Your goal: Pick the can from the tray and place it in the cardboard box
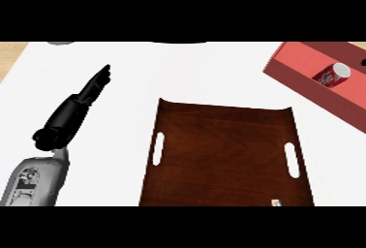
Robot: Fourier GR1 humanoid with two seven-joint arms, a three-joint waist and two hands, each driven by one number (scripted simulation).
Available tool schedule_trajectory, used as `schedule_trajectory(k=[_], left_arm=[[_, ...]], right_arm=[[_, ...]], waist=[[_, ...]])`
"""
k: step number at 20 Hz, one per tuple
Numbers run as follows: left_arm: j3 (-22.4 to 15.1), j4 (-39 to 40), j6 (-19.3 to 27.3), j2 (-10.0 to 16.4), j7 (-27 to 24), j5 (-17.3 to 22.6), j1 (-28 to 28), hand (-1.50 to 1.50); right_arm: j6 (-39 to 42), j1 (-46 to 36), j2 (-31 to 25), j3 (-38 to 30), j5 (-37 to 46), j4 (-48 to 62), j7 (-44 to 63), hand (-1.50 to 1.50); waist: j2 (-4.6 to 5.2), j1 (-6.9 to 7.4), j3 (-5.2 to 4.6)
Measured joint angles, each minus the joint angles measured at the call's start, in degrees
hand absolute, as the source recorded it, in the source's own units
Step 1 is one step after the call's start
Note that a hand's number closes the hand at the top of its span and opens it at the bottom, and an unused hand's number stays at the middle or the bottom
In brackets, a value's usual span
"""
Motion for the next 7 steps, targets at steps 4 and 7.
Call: schedule_trajectory(k=[4, 7], left_arm=[[-0.1, 0.0, -0.1, 0.0, -0.3, -0.1, 0.1, 0.0], [-0.2, -0.3, -0.3, 0.0, -0.1, 0.0, -0.5, 0.0]], right_arm=[[-0.1, -0.3, -1.9, -8.3, -7.8, 3.9, 4.0, -1.5], [-0.7, 0.5, -3.7, -12.1, -11.4, 5.2, 6.2, -1.5]], waist=[[0.28, 0.35, -0.02], [0.57, 0.85, -0.01]])
